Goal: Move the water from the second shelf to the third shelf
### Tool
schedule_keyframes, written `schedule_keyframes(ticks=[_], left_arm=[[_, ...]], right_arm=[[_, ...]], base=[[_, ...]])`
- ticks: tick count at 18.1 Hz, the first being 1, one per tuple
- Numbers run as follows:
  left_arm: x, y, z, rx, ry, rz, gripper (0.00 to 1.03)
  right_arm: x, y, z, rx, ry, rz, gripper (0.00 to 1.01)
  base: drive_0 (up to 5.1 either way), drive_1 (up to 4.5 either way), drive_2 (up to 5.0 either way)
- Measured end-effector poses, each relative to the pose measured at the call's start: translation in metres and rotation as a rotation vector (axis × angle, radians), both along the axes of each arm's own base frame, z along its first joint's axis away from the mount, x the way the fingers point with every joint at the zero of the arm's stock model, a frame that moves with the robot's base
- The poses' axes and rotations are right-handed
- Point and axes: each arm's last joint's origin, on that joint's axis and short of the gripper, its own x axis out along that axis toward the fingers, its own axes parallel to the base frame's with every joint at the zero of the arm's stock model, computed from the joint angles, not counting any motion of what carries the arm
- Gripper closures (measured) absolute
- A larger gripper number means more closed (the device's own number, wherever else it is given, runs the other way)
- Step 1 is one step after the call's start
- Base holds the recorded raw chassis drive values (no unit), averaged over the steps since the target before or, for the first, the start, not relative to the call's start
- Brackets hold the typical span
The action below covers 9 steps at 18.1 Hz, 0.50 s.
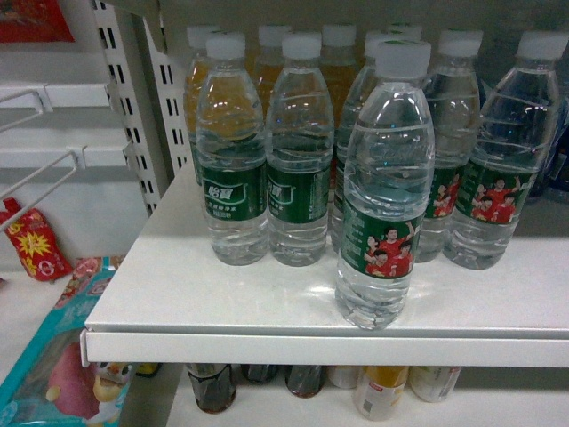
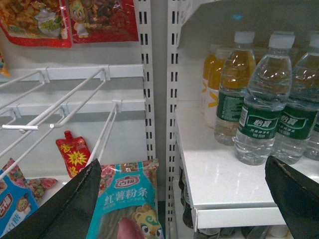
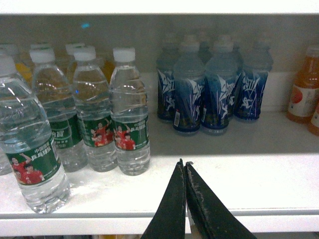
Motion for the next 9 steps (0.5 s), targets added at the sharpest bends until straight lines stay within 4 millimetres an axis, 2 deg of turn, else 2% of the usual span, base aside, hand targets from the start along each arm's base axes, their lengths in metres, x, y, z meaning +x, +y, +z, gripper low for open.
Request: schedule_keyframes(ticks=[2, 3, 9], left_arm=[[0.000, 0.000, 0.000, 0.000, 0.000, 0.000, 0.05], [0.000, 0.000, 0.000, 0.000, 0.000, 0.001, 0.05], [0.000, 0.000, 0.000, 0.000, 0.000, 0.000, 0.05]], right_arm=[[-0.005, 0.000, -0.010, 0.000, 0.023, -0.001, 0.99], [-0.011, 0.000, -0.010, 0.000, 0.011, 0.000, 0.99], [-0.012, 0.000, -0.009, 0.000, -0.004, 0.000, 0.99]], base=[[0.0, 0.00, 0.0], [0.0, 0.00, 0.0], [0.0, 0.00, 0.0]])
